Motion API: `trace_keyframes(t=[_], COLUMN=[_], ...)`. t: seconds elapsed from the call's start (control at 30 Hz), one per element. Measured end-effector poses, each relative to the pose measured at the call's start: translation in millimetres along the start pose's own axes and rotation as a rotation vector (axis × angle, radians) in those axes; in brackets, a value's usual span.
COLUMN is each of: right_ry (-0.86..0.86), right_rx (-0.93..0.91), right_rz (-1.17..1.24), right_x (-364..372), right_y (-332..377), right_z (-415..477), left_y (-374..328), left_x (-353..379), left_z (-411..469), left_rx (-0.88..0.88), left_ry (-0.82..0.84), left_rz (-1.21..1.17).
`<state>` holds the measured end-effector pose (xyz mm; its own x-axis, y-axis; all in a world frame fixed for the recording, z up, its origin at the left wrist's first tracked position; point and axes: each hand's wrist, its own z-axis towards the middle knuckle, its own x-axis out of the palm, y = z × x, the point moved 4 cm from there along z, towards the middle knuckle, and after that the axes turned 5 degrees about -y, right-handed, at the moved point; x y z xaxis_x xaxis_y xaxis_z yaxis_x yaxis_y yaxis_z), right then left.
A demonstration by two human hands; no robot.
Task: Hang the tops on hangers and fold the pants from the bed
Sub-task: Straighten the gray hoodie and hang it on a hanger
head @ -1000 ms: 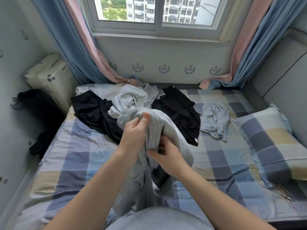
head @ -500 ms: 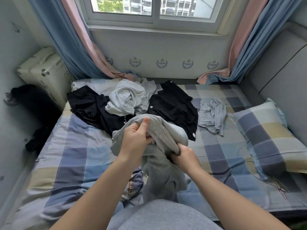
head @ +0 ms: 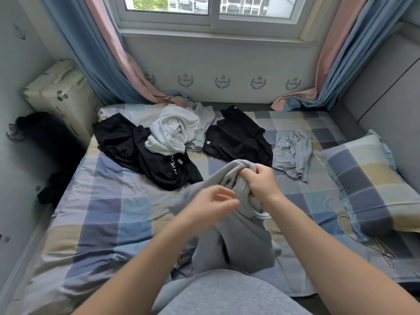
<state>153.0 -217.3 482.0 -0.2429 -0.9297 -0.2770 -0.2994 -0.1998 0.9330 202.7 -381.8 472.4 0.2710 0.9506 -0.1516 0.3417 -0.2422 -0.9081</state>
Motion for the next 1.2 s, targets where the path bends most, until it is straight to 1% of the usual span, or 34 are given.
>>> trace_keyframes(t=[0.03, 0.1, 0.13, 0.27, 0.37, 0.43, 0.53, 0.6, 0.7, 0.77, 0.87, 0.93, 0.97, 1.0, 1.03, 1.13, 1.2], right_ry=[0.012, 0.041, 0.051, 0.085, 0.088, 0.062, 0.009, -0.001, 0.045, 0.157, 0.436, 0.613, 0.665, 0.682, 0.665, 0.558, 0.576], right_rx=[0.008, 0.05, 0.075, 0.128, 0.122, 0.113, 0.131, 0.131, 0.106, 0.098, 0.088, 0.119, 0.124, 0.115, 0.102, 0.078, 0.035], right_rz=[0.046, 0.135, 0.169, 0.269, 0.349, 0.401, 0.448, 0.453, 0.358, 0.245, 0.01, -0.077, -0.097, -0.105, -0.094, -0.044, -0.093], right_x=[3.2, 7.0, 7.2, 4.4, 0.7, -4.6, -15.8, -25.1, -36.0, -30.2, -2.3, 17.2, 24.6, 30.4, 35.1, 43.6, 47.4], right_y=[7.8, 19.7, 24.9, 41.3, 50.2, 54.4, 53.6, 48.4, 39.4, 29.5, 1.7, -16.5, -23.6, -28.8, -33.7, -44.8, -48.8], right_z=[-2.6, -7.2, -9.3, -18.8, -23.9, -23.0, -18.5, -13.8, -12.6, -21.2, -47.4, -66.9, -74.3, -79.2, -81.1, -74.5, -70.4], left_y=[5.2, 12.6, 14.1, 15.8, 17.7, 18.7, 18.1, 12.6, -5.1, -13.8, -12.7, -10.0, -8.7, -7.4, -6.6, -5.9, -4.2], left_x=[13.2, 28.5, 31.4, 31.0, 28.8, 23.1, 6.4, -9.7, -34.9, -44.1, -46.4, -46.3, -46.9, -47.9, -48.6, -49.8, -52.7], left_z=[-1.8, -4.5, -5.8, -3.8, 0.4, 3.5, 9.9, 13.8, 18.8, 21.0, 21.3, 19.8, 19.4, 18.5, 17.5, 14.6, 13.5], left_rx=[0.015, 0.052, 0.059, 0.046, 0.06, 0.105, 0.142, 0.153, 0.203, 0.209, 0.156, 0.108, 0.076, 0.041, 0.005, -0.084, -0.129], left_ry=[0.047, 0.044, 0.022, -0.087, -0.166, -0.227, -0.304, -0.364, -0.436, -0.444, -0.436, -0.429, -0.431, -0.439, -0.446, -0.436, -0.421], left_rz=[0.085, 0.234, 0.266, 0.267, 0.452, 0.491, 0.418, 0.307, 0.176, 0.117, 0.02, -0.078, -0.132, -0.185, -0.236, -0.385, -0.454])
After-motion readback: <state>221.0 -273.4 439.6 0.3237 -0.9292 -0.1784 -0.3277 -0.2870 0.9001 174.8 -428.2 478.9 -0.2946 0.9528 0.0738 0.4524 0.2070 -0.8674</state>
